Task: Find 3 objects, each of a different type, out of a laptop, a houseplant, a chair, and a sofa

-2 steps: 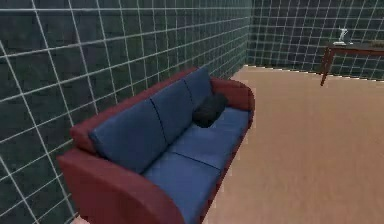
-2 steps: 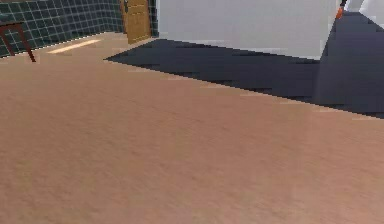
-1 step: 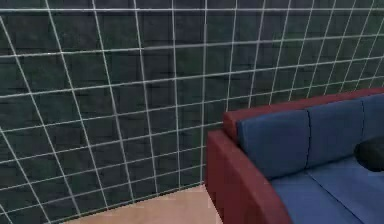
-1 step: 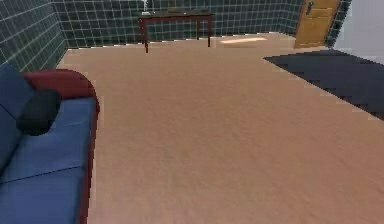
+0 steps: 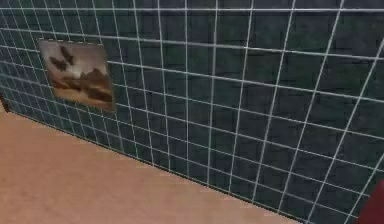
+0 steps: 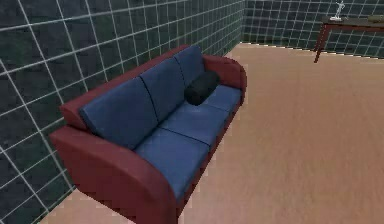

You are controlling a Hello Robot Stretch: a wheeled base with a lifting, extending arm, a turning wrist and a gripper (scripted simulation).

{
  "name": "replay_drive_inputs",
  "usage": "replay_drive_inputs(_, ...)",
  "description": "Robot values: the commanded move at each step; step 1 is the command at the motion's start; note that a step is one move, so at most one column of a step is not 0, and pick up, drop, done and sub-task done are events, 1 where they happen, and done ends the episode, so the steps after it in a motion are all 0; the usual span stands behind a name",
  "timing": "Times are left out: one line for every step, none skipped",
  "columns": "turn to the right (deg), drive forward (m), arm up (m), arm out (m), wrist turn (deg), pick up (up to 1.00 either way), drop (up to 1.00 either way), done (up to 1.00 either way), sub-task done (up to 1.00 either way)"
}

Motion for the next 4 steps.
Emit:
replay_drive_inputs(-45.0, 0.0, 0.0, 0.0, 0.0, 0.0, 0.0, 0.0, 0.0)
replay_drive_inputs(-18.0, 0.0, 0.0, 0.0, 0.0, 0.0, 0.0, 0.0, 0.0)
replay_drive_inputs(0.0, 1.0, 0.0, 0.0, 0.0, 0.0, 0.0, 0.0, 0.0)
replay_drive_inputs(0.0, 1.0, 0.0, 0.0, 0.0, 0.0, 0.0, 0.0, 0.0)
